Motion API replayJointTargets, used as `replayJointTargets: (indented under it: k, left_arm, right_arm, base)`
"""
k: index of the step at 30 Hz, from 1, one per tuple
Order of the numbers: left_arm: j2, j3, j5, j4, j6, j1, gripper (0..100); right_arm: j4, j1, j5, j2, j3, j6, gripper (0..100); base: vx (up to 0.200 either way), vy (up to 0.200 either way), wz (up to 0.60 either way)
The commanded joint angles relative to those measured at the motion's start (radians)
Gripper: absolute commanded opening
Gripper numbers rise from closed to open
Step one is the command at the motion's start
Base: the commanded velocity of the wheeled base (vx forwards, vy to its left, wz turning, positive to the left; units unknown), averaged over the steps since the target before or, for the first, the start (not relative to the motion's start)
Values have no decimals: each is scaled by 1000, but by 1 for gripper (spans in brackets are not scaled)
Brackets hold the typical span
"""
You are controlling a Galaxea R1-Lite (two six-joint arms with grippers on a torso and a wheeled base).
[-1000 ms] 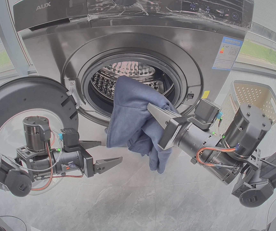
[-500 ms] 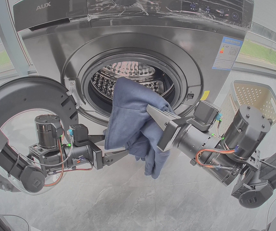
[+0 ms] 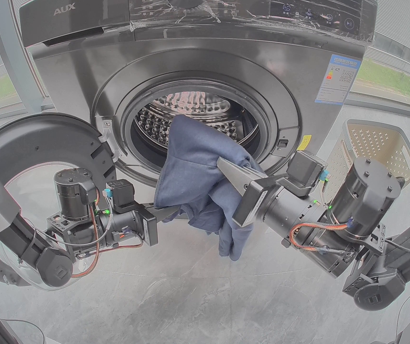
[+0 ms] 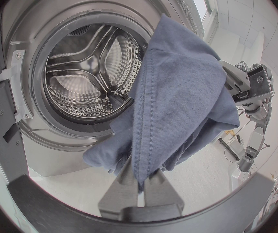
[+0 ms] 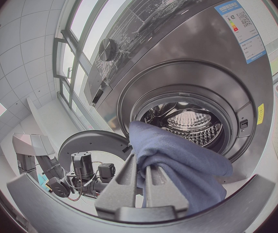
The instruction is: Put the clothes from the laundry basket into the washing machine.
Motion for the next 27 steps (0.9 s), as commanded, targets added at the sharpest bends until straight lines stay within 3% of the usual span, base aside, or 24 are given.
replayJointTargets:
  k: [1,14,15,19,27]
  left_arm:
    - [1,9,1,-13,-5,-2,0]
    - [-163,153,4,-26,-6,-108,0]
    - [-179,162,4,-26,-6,-111,0]
    - [-228,175,4,-26,-13,-111,0]
    - [-303,124,64,-27,-74,-134,0]
  right_arm:
    - [0,-1,0,1,4,-1,0]
    - [0,-7,2,32,43,-1,0]
    - [0,-5,5,32,46,-1,100]
    - [-6,-2,12,30,69,1,100]
    - [-20,16,12,20,173,-13,100]
  base:
    - [0,0,0]
    - [0,0,0]
    - [0,0,0]
    - [0,0,0]
    - [0,0,0]
